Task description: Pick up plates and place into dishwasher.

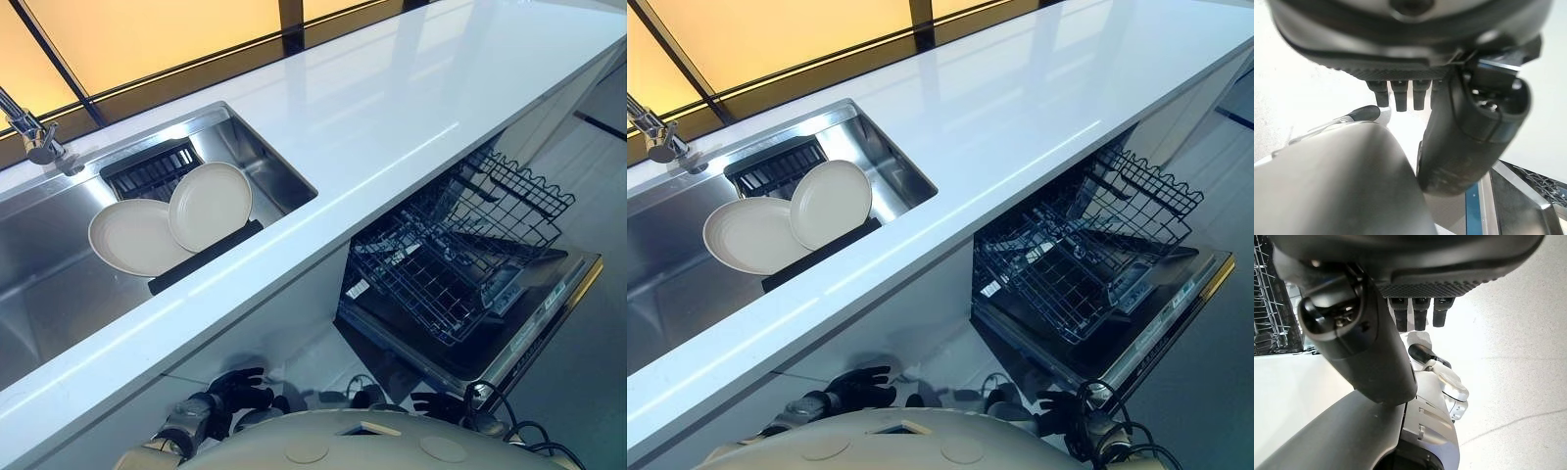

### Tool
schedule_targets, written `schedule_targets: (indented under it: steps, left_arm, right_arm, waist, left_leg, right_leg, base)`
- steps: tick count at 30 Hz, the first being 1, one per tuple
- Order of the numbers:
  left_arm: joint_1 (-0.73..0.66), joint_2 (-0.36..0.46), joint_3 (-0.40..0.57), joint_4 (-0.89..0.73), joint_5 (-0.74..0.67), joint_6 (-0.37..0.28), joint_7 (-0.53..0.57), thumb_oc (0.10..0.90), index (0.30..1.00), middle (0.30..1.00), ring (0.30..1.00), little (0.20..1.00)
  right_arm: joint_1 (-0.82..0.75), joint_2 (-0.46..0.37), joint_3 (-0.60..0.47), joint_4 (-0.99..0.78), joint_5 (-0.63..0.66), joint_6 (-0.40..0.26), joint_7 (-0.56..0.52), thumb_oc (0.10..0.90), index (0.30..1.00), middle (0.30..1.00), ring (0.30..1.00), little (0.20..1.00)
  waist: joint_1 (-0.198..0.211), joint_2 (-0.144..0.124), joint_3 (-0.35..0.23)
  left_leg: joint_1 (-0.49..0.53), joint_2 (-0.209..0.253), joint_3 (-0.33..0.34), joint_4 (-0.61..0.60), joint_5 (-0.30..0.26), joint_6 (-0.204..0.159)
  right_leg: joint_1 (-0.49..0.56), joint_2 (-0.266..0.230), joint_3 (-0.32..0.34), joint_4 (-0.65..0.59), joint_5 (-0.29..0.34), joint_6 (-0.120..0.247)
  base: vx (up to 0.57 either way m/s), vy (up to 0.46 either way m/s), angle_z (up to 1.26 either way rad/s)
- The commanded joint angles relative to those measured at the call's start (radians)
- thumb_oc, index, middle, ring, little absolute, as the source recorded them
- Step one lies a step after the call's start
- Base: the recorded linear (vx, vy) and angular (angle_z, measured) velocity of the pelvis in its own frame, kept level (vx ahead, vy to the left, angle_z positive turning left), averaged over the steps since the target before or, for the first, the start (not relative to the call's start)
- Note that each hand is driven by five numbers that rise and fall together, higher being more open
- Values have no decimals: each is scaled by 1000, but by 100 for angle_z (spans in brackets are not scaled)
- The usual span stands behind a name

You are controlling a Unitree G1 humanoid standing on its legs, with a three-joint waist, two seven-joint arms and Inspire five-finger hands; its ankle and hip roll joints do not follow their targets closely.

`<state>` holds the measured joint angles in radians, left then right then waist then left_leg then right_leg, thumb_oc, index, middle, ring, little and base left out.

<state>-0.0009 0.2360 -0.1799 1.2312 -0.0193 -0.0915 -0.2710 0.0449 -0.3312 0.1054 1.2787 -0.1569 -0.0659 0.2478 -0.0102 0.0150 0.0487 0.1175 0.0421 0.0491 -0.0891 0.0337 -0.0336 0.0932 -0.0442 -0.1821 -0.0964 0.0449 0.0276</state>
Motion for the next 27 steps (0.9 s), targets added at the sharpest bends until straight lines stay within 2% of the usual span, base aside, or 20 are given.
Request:
schedule_targets:
  steps: [1,8,12,16,20,23,27]
  left_arm:
    - [-29,-9,16,49,-11,-51,-26,800,900,900,900,900]
    - [-31,-8,18,50,-24,-36,-58,800,900,900,900,900]
    - [-32,-6,10,31,-35,-90,-85,800,900,900,900,900]
    - [-41,-1,-3,-28,-151,-113,-174,800,900,900,900,900]
    - [-46,5,-18,-159,-227,-83,-318,800,900,900,900,900]
    - [-51,24,-76,-301,-200,-93,-414,800,900,900,900,900]
    - [-87,86,-158,-572,-238,-70,-596,800,900,900,900,900]
  right_arm:
    - [-60,47,15,23,12,-37,16,800,900,900,900,900]
    - [-62,45,14,27,2,-33,14,800,900,900,900,900]
    - [-66,42,17,19,-3,-29,17,800,900,900,900,900]
    - [-71,30,20,7,-12,-18,22,800,900,900,900,900]
    - [-78,15,11,-5,-23,-7,31,800,900,900,900,900]
    - [-86,1,10,-21,-24,6,36,800,900,900,900,900]
    - [-96,-23,30,-34,-19,11,39,800,900,900,900,900]
  waist:
    - [-1,-9,2]
    - [1,-9,4]
    - [-1,-6,4]
    - [-1,1,7]
    - [5,8,14]
    - [10,16,22]
    - [11,32,31]
  left_leg:
    - [-31,-59,43,65,-107,28]
    - [-30,-61,41,64,-107,31]
    - [-29,-61,40,63,-107,30]
    - [-33,-60,41,65,-106,29]
    - [-38,-59,38,63,-100,28]
    - [-42,-59,34,58,-95,27]
    - [-45,-60,27,49,-87,30]
  right_leg:
    - [-19,40,-13,114,-156,13]
    - [-19,40,-12,116,-157,13]
    - [-21,39,-10,119,-158,14]
    - [-27,38,-10,124,-159,16]
    - [-32,36,-13,127,-156,16]
    - [-37,35,-14,131,-154,17]
    - [-47,34,-10,136,-153,19]
  base:
    - [0,0,0]
    - [0,0,0]
    - [0,0,0]
    - [0,0,0]
    - [0,0,0]
    - [-37,23,0]
    - [-39,32,1]
